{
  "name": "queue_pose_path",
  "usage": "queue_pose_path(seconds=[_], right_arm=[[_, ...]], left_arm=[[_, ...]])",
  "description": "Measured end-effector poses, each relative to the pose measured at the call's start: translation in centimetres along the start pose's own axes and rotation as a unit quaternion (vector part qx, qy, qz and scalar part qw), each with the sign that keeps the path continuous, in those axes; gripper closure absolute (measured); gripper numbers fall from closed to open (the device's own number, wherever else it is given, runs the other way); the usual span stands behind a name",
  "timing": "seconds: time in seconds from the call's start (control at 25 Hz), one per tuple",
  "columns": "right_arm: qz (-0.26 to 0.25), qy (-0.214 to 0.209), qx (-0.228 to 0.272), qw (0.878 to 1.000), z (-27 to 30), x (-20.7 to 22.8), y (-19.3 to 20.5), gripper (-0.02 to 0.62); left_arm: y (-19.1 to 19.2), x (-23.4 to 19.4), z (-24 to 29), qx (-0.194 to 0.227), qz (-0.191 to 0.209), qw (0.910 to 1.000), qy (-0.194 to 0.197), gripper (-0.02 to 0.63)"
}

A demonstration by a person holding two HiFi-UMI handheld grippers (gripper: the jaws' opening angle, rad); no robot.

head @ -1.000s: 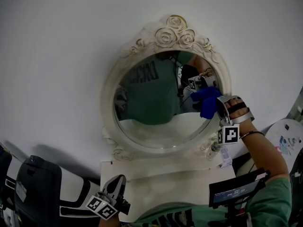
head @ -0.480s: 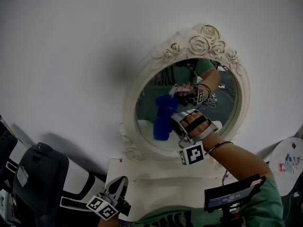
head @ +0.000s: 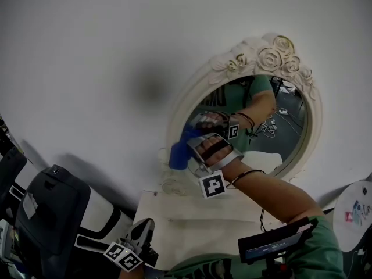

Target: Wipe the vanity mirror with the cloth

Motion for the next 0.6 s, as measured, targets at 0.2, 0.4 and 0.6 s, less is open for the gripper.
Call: queue_pose_path(seconds=[0.2, 0.4, 0.6], right_arm=[[0.004, -0.013, -0.002, 1.000, -0.9, -0.7, 1.2, 0.488], [0.008, -0.020, -0.021, 1.000, -4.8, -2.6, 5.7, 0.488], [-0.003, -0.017, -0.071, 0.997, -9.7, -3.9, 11.4, 0.488]], left_arm=[[0.2, 0.7, 1.9, -0.010, 0.002, 0.9997, 0.022, 0.600], [0.3, 1.4, 3.8, -0.025, 0.007, 0.9986, 0.047, 0.600], [0.6, 2.1, 5.7, -0.037, 0.008, 0.9970, 0.067, 0.600]])
Point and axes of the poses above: the fingertips, and each gripper's own axes: z forward along the fingers, x to its right, y out of its underside, the point moved 9 cm from there along -z, backward along the fingers, and after that the axes turned 1 degree about z, right-handed, at the moved point
